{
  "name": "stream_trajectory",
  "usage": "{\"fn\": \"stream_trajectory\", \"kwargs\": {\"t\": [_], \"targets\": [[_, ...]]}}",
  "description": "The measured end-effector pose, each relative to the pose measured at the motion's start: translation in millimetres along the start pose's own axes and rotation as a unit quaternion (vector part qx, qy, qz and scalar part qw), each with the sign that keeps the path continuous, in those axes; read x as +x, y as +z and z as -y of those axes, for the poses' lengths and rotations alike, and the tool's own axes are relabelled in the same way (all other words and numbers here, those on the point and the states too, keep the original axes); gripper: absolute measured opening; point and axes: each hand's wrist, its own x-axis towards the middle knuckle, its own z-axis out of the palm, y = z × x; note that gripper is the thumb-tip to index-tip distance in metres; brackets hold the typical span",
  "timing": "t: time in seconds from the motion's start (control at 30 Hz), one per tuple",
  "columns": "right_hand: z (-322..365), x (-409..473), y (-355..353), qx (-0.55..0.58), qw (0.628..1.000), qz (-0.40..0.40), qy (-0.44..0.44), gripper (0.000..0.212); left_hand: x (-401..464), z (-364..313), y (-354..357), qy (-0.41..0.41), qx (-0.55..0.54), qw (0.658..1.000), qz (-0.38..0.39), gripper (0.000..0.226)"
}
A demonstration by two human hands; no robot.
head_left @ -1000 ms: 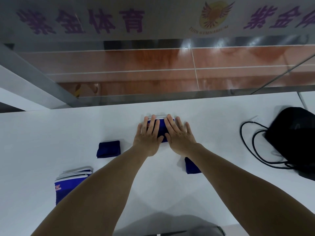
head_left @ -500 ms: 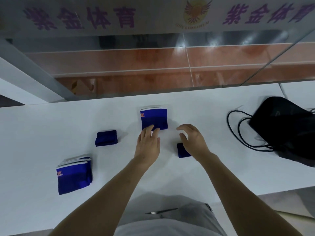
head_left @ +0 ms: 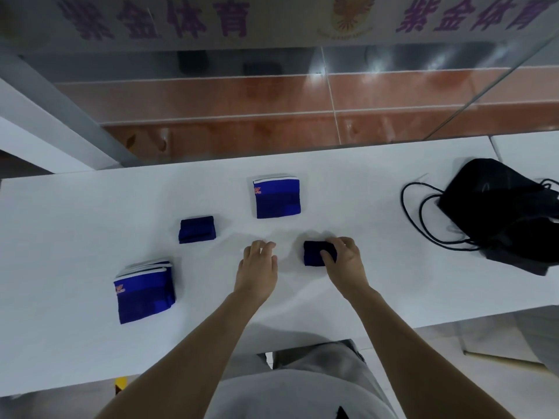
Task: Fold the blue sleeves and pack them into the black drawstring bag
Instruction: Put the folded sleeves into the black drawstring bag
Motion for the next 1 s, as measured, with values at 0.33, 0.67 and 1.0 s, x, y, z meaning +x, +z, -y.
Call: {"fn": "stream_trajectory", "kwargs": {"t": [0.33, 0.67, 1.0], "targets": [[68.9, -6.8, 66.4, 0.092, 0.993, 0.056, 0.037, 0.043, -9.5, 71.5, -57.4, -0.045, -0.092, 0.986, -0.133, 0.027], [106.1, -20.6, 101.0, 0.117, 0.985, 0.116, 0.06, 0.067, 29.8, 135.0, -113.6, -0.1, -0.032, 0.983, -0.151, 0.039], [99.4, -38.2, 118.2, 0.071, 0.987, 0.142, 0.014, 0.062, 44.9, 157.1, -109.2, -0.095, 0.043, 0.994, 0.037, 0.054]]}}
